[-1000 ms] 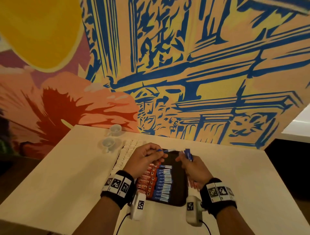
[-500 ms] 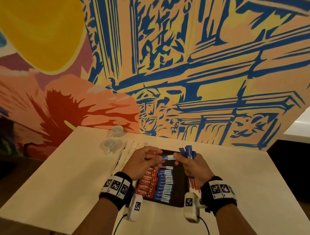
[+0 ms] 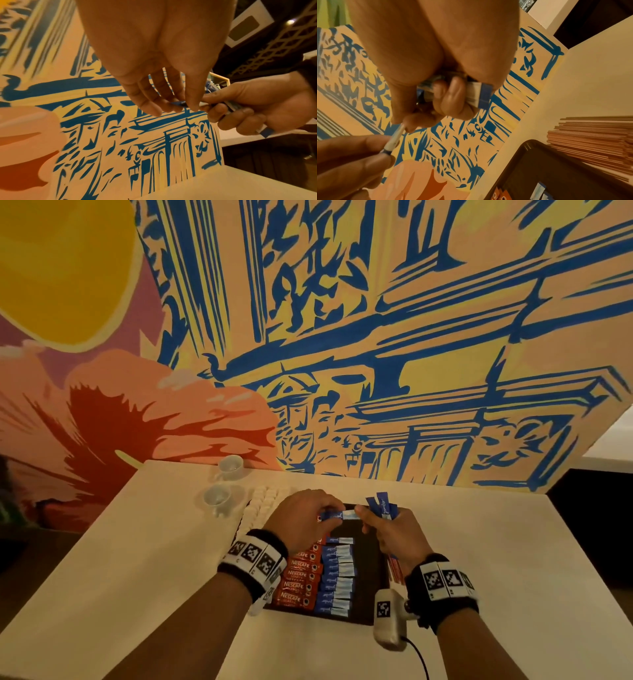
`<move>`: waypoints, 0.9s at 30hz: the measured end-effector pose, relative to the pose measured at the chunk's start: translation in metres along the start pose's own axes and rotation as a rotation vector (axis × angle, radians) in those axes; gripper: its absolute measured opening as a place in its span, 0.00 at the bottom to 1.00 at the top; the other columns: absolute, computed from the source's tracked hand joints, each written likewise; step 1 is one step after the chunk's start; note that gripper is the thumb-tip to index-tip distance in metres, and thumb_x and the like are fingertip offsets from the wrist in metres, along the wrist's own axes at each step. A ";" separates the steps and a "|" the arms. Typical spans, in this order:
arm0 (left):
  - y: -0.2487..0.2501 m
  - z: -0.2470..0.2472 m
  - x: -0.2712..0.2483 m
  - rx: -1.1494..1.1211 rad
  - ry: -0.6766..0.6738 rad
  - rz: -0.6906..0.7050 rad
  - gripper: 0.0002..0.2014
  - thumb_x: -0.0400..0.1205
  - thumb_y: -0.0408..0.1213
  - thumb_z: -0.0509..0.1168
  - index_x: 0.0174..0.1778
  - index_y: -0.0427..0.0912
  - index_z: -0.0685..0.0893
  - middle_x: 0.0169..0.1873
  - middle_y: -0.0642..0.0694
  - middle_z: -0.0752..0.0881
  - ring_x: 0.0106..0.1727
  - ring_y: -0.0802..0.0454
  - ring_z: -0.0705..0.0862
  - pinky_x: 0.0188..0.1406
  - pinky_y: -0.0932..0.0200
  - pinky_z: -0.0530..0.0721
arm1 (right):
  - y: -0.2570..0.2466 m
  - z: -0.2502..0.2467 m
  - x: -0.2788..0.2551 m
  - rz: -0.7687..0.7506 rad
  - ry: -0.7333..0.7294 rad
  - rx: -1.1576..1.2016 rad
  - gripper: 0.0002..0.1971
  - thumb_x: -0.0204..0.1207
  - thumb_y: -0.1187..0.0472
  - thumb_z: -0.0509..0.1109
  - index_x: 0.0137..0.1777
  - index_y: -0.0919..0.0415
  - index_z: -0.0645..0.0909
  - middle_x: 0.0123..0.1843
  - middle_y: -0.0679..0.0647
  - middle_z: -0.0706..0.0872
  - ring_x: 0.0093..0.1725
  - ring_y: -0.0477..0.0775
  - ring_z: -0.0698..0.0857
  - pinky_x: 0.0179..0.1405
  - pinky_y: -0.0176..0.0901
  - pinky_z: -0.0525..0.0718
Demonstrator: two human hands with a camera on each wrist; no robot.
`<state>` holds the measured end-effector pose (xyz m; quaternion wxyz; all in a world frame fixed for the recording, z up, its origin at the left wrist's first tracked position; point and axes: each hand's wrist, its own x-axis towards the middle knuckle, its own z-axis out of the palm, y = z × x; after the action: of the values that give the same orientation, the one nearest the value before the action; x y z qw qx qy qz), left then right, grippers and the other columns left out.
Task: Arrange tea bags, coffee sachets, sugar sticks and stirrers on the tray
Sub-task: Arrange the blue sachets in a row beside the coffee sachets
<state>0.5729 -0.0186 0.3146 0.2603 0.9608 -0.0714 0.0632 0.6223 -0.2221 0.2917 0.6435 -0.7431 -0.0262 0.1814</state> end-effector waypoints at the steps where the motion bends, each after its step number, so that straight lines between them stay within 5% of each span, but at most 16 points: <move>1: -0.003 0.001 0.006 0.008 -0.009 0.010 0.12 0.83 0.48 0.70 0.61 0.54 0.87 0.52 0.57 0.87 0.52 0.59 0.81 0.57 0.58 0.81 | 0.004 -0.001 0.003 0.014 0.016 -0.017 0.20 0.76 0.44 0.78 0.36 0.61 0.82 0.24 0.53 0.76 0.20 0.47 0.68 0.23 0.41 0.66; 4: -0.016 0.008 0.026 -0.012 -0.029 -0.029 0.13 0.84 0.48 0.69 0.63 0.52 0.88 0.55 0.54 0.89 0.52 0.57 0.83 0.56 0.59 0.80 | 0.017 -0.005 0.013 0.090 0.051 -0.027 0.22 0.77 0.38 0.74 0.46 0.59 0.83 0.23 0.48 0.71 0.23 0.49 0.68 0.27 0.44 0.66; 8: -0.045 0.029 0.053 -0.084 -0.069 -0.187 0.13 0.84 0.47 0.70 0.62 0.50 0.88 0.53 0.50 0.91 0.52 0.54 0.85 0.52 0.62 0.78 | 0.029 -0.011 0.030 0.228 0.059 0.020 0.11 0.85 0.47 0.67 0.58 0.53 0.79 0.36 0.50 0.73 0.31 0.49 0.72 0.29 0.44 0.70; 15: -0.095 0.089 0.094 -0.055 -0.198 -0.330 0.04 0.82 0.46 0.71 0.50 0.53 0.89 0.49 0.52 0.91 0.52 0.52 0.87 0.50 0.57 0.84 | 0.054 -0.015 0.061 0.372 0.066 0.030 0.08 0.88 0.62 0.59 0.56 0.56 0.80 0.31 0.50 0.71 0.27 0.48 0.70 0.24 0.42 0.69; 21: -0.118 0.145 0.110 0.029 -0.316 -0.304 0.04 0.82 0.47 0.70 0.49 0.54 0.89 0.48 0.56 0.84 0.52 0.54 0.84 0.55 0.53 0.85 | 0.087 -0.014 0.080 0.391 -0.005 -0.081 0.07 0.90 0.60 0.59 0.56 0.52 0.80 0.37 0.55 0.82 0.32 0.51 0.81 0.33 0.47 0.80; 27: -0.131 0.185 0.119 0.162 -0.426 -0.204 0.09 0.86 0.48 0.65 0.56 0.52 0.89 0.58 0.47 0.84 0.65 0.42 0.78 0.65 0.46 0.80 | 0.099 -0.001 0.087 0.495 -0.063 -0.078 0.10 0.92 0.53 0.56 0.61 0.53 0.78 0.42 0.56 0.86 0.39 0.53 0.86 0.37 0.47 0.86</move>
<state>0.7275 -0.0127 0.1108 0.1665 0.9724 -0.0219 -0.1620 0.6842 -0.2166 0.1760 0.5494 -0.7450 0.1295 0.3554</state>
